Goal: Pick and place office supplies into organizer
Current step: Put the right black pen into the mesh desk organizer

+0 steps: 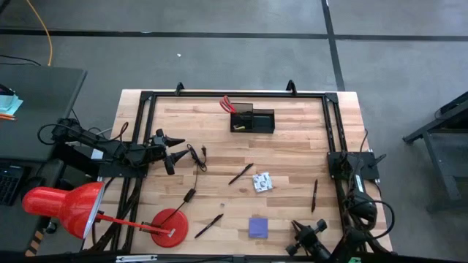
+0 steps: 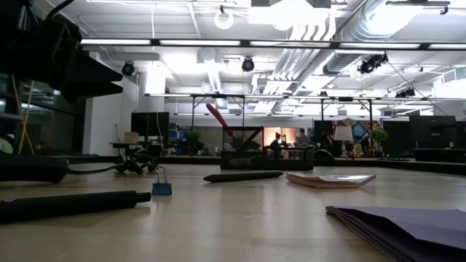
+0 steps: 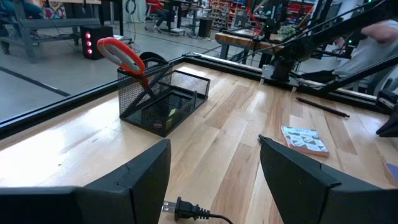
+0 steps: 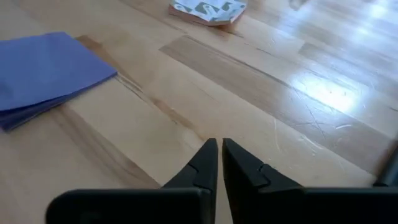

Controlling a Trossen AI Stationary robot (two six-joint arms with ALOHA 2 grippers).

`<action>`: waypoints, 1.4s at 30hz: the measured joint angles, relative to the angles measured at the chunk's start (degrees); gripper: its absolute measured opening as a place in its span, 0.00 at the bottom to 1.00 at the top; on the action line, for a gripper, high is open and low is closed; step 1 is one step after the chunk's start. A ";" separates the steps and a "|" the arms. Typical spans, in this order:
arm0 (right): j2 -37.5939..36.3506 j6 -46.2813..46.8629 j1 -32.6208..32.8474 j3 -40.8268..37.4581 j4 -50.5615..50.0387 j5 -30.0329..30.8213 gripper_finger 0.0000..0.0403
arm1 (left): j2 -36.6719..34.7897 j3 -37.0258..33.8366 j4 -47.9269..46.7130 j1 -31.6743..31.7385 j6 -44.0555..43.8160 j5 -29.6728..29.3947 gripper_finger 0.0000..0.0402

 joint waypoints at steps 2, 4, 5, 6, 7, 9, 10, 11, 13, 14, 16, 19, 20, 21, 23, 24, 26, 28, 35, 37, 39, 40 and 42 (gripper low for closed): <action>0.00 0.04 -1.83 0.00 0.00 -1.20 0.01 | 0.00 0.00 0.00 0.02 0.00 -0.02 0.58; 0.00 0.06 -3.99 0.10 -0.06 -0.76 0.01 | 0.00 0.00 0.01 0.01 0.00 -0.01 0.58; 0.00 0.29 -4.86 0.15 -0.02 0.23 0.01 | 0.00 0.00 0.02 0.02 0.00 0.00 0.58; -0.10 0.39 -5.35 0.15 -0.03 1.12 0.02 | 0.00 0.00 0.02 0.01 0.00 -0.01 0.58; -0.28 0.49 -5.46 0.11 -0.01 1.15 0.03 | 0.00 0.00 0.02 0.01 0.01 -0.01 0.58; -0.62 1.00 -5.51 0.11 -0.06 1.40 0.04 | -0.01 0.00 0.02 0.02 0.00 -0.01 0.58; -0.66 1.71 -5.45 0.11 -0.01 2.95 0.04 | 0.00 0.00 0.02 0.00 0.00 -0.01 0.58; -0.73 2.04 -5.67 0.11 0.00 4.41 0.05 | -0.01 0.00 0.02 0.01 0.00 -0.01 0.58; -0.83 2.11 -6.58 0.11 -0.07 6.47 0.06 | -0.01 0.00 0.02 0.01 0.00 -0.01 0.58; -0.83 2.03 -7.15 0.11 -0.04 6.64 0.06 | -0.01 0.00 0.02 0.00 0.00 -0.01 0.58; -0.83 4.48 -8.23 0.11 -0.09 4.17 0.08 | 0.00 0.00 0.02 0.00 0.00 -0.02 0.58; -0.83 13.76 -9.87 0.11 -0.06 -3.07 0.11 | 0.00 0.00 0.02 0.01 0.00 0.00 0.58; -0.83 17.48 -10.35 0.11 -0.07 -5.96 0.13 | 0.00 0.00 0.02 0.01 0.00 0.00 0.58; -0.83 20.44 -10.70 0.11 -0.06 -8.01 0.14 | 0.00 0.00 0.02 0.02 0.00 -0.02 0.58; -0.83 23.41 -11.05 0.11 -0.08 -9.81 0.17 | 0.00 0.00 0.02 0.02 0.00 -0.02 0.58; -0.85 24.16 -11.13 0.11 -0.11 -9.92 0.19 | -0.01 0.00 0.02 0.02 0.00 -0.02 0.58; -0.85 25.04 -11.09 0.11 -0.13 -9.37 0.21 | -0.01 0.00 0.02 0.02 0.00 -0.01 0.58; -0.85 24.11 -10.98 0.50 -0.22 -10.39 0.23 | 0.00 0.00 0.02 0.02 0.00 -0.02 0.58; -0.87 21.42 -11.88 5.32 -0.56 -19.65 0.27 | 0.00 0.00 0.02 0.00 0.00 -0.01 0.58; -1.34 19.95 -12.43 6.29 -0.39 -22.40 0.27 | -0.01 0.00 0.02 0.01 0.00 -0.02 0.58; -3.19 20.01 -12.97 5.75 0.70 -25.69 0.27 | -0.02 0.00 0.02 0.00 0.00 0.00 0.58; -4.35 21.21 -13.08 5.28 0.36 -26.51 0.26 | 0.00 0.00 0.02 0.00 0.00 -0.01 0.58; -6.24 23.97 -13.00 4.47 0.12 -27.93 0.26 | 0.00 0.00 0.02 0.02 0.00 -0.02 0.58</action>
